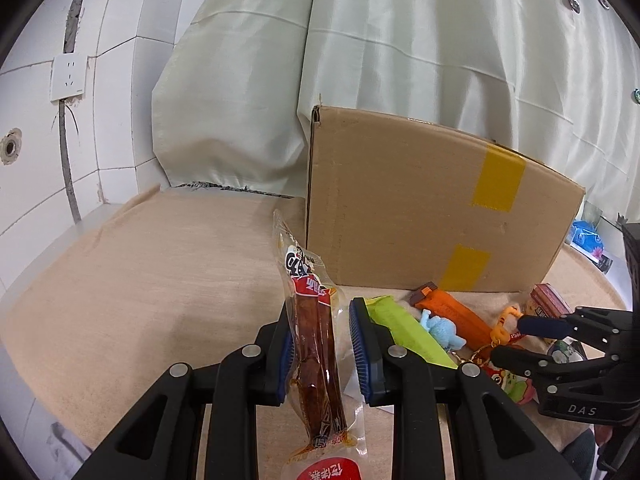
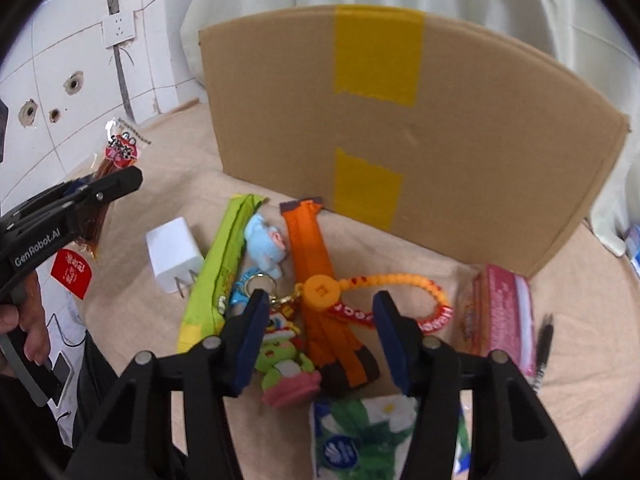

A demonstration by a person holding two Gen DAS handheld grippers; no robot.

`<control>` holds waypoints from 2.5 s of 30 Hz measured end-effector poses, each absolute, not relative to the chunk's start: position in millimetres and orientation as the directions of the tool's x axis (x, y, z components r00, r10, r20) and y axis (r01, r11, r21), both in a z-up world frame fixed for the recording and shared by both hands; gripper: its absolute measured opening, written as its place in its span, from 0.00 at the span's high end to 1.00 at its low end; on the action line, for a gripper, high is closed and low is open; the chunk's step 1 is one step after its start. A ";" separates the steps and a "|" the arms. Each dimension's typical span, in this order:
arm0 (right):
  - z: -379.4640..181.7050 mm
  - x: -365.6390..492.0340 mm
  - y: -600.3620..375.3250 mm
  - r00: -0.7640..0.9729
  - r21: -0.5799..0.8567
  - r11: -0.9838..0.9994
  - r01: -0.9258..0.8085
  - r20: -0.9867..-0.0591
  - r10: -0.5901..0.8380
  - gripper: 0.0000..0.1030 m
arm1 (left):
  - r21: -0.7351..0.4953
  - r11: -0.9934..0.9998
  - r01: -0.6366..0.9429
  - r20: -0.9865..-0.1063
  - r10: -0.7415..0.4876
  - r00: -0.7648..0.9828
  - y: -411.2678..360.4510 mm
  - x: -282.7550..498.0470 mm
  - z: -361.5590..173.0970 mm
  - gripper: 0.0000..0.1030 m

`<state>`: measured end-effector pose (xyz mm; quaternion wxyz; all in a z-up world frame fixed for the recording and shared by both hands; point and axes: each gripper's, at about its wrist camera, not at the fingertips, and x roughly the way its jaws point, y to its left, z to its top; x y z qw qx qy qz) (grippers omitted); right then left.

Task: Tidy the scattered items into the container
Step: 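Lift the sausage pack with the left gripper while the right gripper grasps the orange lion keychain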

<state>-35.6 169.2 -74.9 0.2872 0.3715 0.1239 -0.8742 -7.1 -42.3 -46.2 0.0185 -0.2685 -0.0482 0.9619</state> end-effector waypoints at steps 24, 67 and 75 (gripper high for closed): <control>-69.7 -63.0 206.5 -0.452 0.196 -0.807 0.557 -0.743 -0.493 0.40 | -0.120 -0.992 -0.044 -0.510 0.100 -0.855 -41.2 -5.0 -49.6 0.74; -45.8 -42.6 203.0 -0.546 0.051 -0.877 0.478 -0.765 -0.341 0.41 | -0.132 -0.991 -0.036 -0.488 0.096 -0.867 -48.7 0.8 -43.5 0.74; -61.3 -33.0 186.0 -0.558 -0.125 -0.799 0.588 -0.778 -0.289 0.50 | -0.133 -0.990 -0.040 -0.482 0.099 -0.871 -51.6 5.9 -40.9 0.74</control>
